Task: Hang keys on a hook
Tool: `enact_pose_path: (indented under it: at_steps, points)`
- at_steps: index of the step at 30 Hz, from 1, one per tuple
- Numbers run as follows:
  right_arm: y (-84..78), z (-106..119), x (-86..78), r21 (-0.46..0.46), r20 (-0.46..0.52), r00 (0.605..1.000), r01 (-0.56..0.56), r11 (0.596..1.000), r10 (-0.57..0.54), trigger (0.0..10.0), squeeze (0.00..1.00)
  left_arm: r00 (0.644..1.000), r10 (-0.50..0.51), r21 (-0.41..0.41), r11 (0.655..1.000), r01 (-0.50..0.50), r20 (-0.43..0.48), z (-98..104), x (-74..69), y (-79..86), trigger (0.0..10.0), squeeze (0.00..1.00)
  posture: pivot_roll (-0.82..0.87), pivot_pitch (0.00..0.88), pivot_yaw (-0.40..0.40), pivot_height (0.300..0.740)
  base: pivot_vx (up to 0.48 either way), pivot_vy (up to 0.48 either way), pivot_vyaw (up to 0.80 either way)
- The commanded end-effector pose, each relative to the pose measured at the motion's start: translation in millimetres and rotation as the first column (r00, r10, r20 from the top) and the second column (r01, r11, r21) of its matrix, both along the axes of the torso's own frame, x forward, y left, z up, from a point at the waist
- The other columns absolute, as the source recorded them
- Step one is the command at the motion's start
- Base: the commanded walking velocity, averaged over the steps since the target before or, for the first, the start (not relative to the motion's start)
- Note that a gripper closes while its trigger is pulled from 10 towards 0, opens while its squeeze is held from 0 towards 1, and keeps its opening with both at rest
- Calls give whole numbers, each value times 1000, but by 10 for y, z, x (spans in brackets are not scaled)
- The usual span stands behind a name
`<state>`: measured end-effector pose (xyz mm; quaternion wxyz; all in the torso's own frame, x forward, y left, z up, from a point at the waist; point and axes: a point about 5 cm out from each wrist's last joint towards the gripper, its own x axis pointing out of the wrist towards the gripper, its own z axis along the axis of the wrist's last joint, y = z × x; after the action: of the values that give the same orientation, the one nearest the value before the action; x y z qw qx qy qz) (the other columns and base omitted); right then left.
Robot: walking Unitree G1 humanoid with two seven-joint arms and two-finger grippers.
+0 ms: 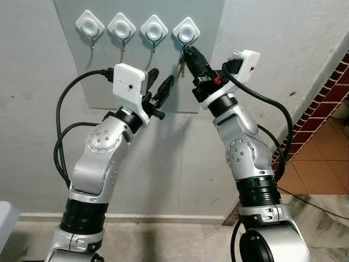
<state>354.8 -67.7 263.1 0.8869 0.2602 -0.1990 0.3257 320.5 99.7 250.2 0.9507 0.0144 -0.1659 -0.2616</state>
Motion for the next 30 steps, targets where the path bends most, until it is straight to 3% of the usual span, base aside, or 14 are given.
enact_pose_path:
  at_steps: [1,17,28,29,30]
  points:
    - [7,75,17,34,2,1000,-15,999,15,10000,0,1000,-12,6,1000,12,20,62,-27,-23,10000,0,127,27,-30,740,0,0,0]
    - [-56,-35,63,279,-155,979,-86,956,134,10000,0,1000,-12,-4,1000,12,20,81,-33,-16,10000,0,128,35,-29,740,0,0,0]
    - [-31,-160,34,344,-221,955,-113,932,197,10000,0,1000,-4,-9,1000,4,17,84,-38,4,10000,0,131,45,-29,740,0,0,0]
    - [-26,-176,25,358,-228,951,-118,926,210,10000,192,1000,-2,-9,1000,2,17,86,-38,7,10000,0,131,47,-28,740,0,0,0]
    - [-26,-195,4,371,-218,951,-125,920,217,10000,1000,1000,0,-10,1000,0,17,86,-37,12,10000,0,131,47,-28,740,0,0,0]
